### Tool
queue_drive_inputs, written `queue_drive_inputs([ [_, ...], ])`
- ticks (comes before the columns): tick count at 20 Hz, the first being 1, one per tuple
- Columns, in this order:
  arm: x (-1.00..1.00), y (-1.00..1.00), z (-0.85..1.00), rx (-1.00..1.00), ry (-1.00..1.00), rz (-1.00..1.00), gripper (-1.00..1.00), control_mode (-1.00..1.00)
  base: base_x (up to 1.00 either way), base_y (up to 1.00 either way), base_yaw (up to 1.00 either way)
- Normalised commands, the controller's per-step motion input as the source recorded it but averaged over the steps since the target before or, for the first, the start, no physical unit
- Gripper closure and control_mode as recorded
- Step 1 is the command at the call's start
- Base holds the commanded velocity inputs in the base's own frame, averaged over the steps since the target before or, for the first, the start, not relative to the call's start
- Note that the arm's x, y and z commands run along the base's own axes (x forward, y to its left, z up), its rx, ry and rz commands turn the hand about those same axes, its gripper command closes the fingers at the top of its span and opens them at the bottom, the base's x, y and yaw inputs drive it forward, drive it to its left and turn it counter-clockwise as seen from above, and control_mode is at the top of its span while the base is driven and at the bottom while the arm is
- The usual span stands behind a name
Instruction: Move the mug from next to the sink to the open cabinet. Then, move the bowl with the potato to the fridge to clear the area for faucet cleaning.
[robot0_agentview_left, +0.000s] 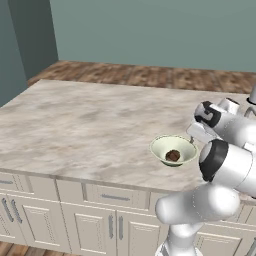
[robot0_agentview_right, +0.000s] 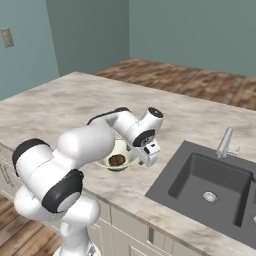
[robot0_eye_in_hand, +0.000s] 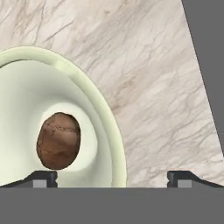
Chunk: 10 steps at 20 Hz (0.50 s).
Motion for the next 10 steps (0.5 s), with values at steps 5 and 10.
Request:
queue_drive_inputs([
  [5, 0.41, 0.0, -0.33, 0.0, 0.0, 0.0, -1.0, -1.0, 0.0, 0.0, 0.0],
  [10, 0.2, 0.02, -0.41, 0.0, 0.0, 0.0, -1.0, -1.0, 0.0, 0.0, 0.0],
])
